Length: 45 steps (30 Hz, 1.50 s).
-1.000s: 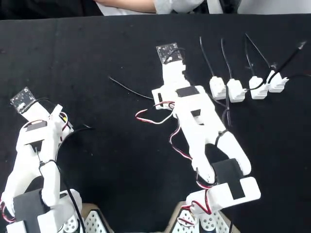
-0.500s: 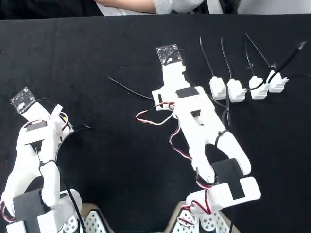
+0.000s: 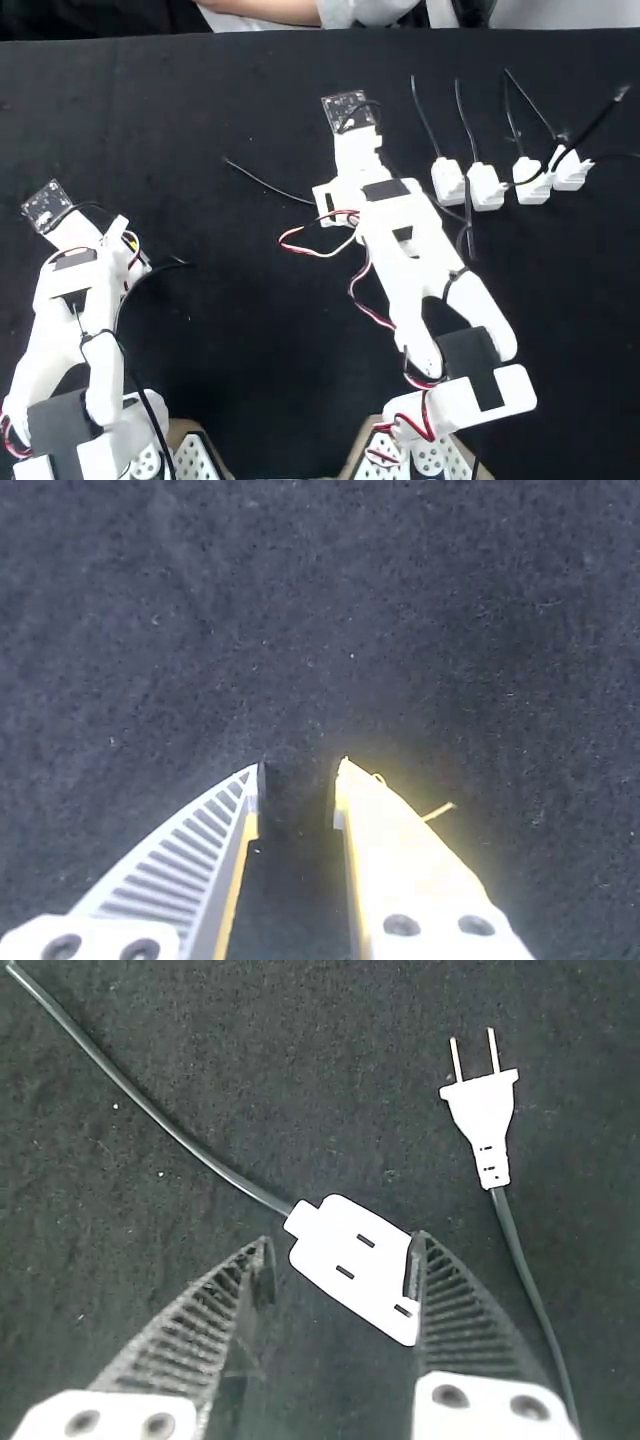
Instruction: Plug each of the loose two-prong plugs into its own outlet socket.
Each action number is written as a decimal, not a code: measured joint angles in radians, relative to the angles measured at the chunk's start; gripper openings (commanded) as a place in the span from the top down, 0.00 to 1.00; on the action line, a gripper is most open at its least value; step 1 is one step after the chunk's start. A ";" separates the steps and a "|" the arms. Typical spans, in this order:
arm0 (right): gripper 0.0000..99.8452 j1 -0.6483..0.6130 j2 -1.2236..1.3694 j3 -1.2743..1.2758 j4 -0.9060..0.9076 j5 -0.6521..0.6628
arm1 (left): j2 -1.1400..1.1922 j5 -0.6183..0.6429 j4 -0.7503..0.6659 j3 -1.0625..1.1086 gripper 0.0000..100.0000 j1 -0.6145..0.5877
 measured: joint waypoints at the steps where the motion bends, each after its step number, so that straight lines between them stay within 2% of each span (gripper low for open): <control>1: 0.79 0.000 0.000 0.000 0.000 0.000 | 0.000 0.000 0.000 0.000 0.87 0.000; 5: 0.79 0.011 0.000 0.000 0.000 0.002 | 0.000 0.000 0.000 0.000 0.87 0.000; 9: 0.79 0.077 0.000 0.000 -0.003 0.000 | 0.000 0.000 0.000 0.000 0.87 0.000; 16: 0.79 0.123 0.000 0.000 -0.100 0.003 | 0.000 0.000 0.000 0.000 0.87 0.000; 22: 0.79 0.123 0.023 0.000 -0.187 0.078 | 0.000 0.000 0.000 0.000 0.87 0.000; 24: 0.79 0.123 0.061 0.000 -0.187 0.127 | 0.000 0.000 0.000 0.000 0.87 0.000; 30: 0.79 0.083 0.087 0.000 -0.097 0.400 | 0.000 0.000 0.000 0.000 0.87 0.014; 36: 0.79 0.068 0.087 0.015 -0.089 0.615 | 0.000 0.000 0.000 0.000 0.87 0.020; 45: 0.79 0.009 0.084 0.048 -0.086 0.707 | 0.000 0.000 0.000 0.000 0.87 0.020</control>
